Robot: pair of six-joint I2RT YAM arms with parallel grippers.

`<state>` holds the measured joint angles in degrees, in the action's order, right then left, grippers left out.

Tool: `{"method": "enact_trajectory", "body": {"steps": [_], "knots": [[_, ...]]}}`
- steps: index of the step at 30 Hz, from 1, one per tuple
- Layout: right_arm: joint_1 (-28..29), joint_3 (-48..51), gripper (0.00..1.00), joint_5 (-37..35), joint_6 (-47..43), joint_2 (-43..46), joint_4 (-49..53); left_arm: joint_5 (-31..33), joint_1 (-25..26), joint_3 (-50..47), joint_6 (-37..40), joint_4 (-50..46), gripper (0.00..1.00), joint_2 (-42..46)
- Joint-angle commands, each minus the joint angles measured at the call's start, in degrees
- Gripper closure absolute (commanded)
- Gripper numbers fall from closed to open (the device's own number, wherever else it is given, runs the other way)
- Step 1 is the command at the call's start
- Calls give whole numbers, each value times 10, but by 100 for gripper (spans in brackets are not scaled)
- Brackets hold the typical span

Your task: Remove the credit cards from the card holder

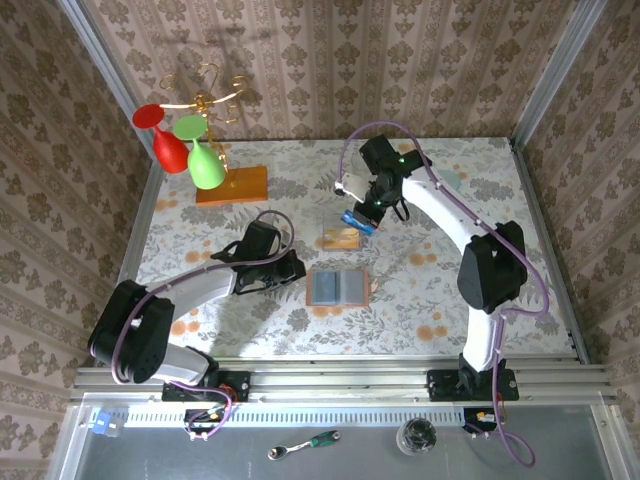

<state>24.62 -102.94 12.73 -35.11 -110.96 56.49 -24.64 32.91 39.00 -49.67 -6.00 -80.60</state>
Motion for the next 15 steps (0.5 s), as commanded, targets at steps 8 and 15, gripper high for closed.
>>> {"method": "enact_trajectory", "body": {"steps": [8,15], "knots": [[3,-195,97,-11,-117,-131,132,11,-6,-10,8,-29,95,21],[4,-307,97,-4,-130,-212,175,13,-7,-1,7,-41,95,17]]}}
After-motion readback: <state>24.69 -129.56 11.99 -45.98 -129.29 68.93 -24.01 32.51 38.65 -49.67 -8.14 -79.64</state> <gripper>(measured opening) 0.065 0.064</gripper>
